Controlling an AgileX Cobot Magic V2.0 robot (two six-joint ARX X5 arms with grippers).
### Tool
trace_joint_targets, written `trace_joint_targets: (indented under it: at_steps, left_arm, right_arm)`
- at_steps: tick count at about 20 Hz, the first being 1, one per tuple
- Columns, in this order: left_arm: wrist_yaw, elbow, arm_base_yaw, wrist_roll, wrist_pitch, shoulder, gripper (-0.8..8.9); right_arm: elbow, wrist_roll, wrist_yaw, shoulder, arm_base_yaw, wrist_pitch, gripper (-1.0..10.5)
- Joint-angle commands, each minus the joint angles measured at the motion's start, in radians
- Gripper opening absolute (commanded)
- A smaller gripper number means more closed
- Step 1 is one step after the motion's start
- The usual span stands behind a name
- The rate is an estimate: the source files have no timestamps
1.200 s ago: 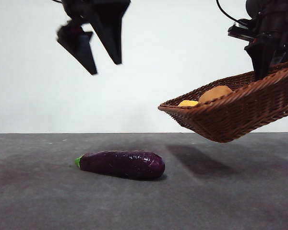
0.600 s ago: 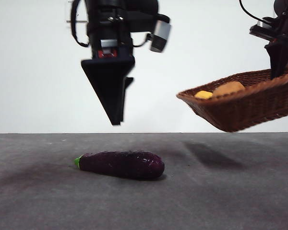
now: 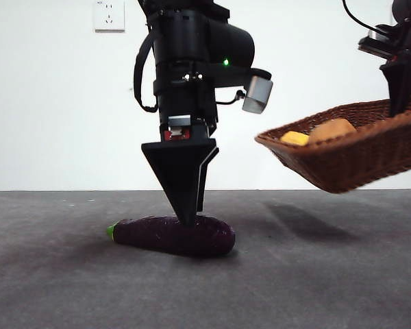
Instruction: Help me put the vegetables on the table into the basket
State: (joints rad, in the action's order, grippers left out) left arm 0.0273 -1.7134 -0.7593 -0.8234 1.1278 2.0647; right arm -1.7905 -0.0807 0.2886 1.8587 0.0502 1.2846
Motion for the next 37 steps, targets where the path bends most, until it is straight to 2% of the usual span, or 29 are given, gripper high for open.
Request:
trace_joint_targets:
  at_steps: [1,3,4,6,8,9,17,22,23,24,25,27,28,30,32,34,35,37]
  left_arm:
    - [0.008,0.005,0.002,-0.024,-0.008,0.033,6.59]
    - [0.019,0.005,0.001,-0.024,-0.019,0.052,6.5]
    - [0.026,0.005,0.001,-0.025,-0.027,0.058,5.99]
    - [0.025,0.005,0.001,-0.026,-0.045,0.058,3.67]
    - [0.025,0.005,0.002,-0.025,-0.029,0.058,0.82]
    - [0.025,0.005,0.009,-0.025,-0.019,0.058,0.02]
    - [0.025,0.005,0.019,-0.003,-0.022,0.053,-0.08]
    - [0.025,0.002,0.053,0.112,-0.087,-0.077,-0.08]
    - [0.025,0.002,0.071,0.163,-0.1,-0.116,-0.08]
    - [0.034,0.002,0.096,0.252,-0.118,-0.159,-0.07]
    - [0.046,0.002,0.116,0.362,-0.134,-0.196,-0.07]
    - [0.134,0.002,0.16,0.629,-0.17,-0.265,-0.08]
    - [0.228,0.002,0.186,0.768,-0.193,-0.297,-0.08]
    - [0.454,0.002,0.233,0.966,-0.245,-0.343,-0.08]
    - [0.628,0.002,0.27,1.138,-0.296,-0.372,-0.08]
    - [0.679,0.002,0.294,1.242,-0.312,-0.377,-0.08]
    - [0.675,0.002,0.306,1.263,-0.3,-0.377,-0.08]
    - [0.596,0.002,0.317,1.279,-0.259,-0.376,-0.08]
  right_arm:
    - [-0.004,-0.006,0.002,-0.005,0.021,-0.005,-0.2]
    - [-0.004,-0.005,0.002,-0.005,0.037,-0.004,-0.2]
    - [-0.004,-0.005,0.002,-0.005,0.043,-0.005,-0.2]
    - [-0.004,-0.002,-0.001,-0.005,0.05,-0.005,-0.2]
    - [-0.004,-0.002,-0.001,-0.005,0.056,-0.007,-0.2]
    - [-0.004,-0.002,0.0,-0.005,0.056,-0.007,-0.2]
    - [-0.004,-0.001,-0.001,-0.005,0.056,-0.005,-0.2]
    - [-0.004,0.016,-0.002,-0.005,0.046,0.006,-0.2]
    - [-0.004,0.027,-0.002,-0.005,0.038,0.007,-0.2]
    - [-0.004,0.037,-0.001,-0.005,0.027,0.014,-0.2]
    - [-0.004,0.05,-0.001,-0.005,0.014,0.018,-0.2]
    - [-0.004,0.067,-0.001,-0.005,-0.031,0.02,-0.2]
    - [-0.004,0.077,0.0,-0.005,-0.063,0.018,-0.2]
    - [-0.004,0.081,0.0,-0.005,-0.131,0.008,-0.2]
    - [-0.004,0.082,0.0,-0.005,-0.201,-0.004,-0.2]
    - [-0.004,0.092,0.006,-0.005,-0.264,-0.011,-0.2]
    - [-0.004,0.099,0.02,-0.005,-0.289,-0.014,-0.2]
    - [-0.004,0.108,0.071,-0.005,-0.333,-0.027,-0.2]
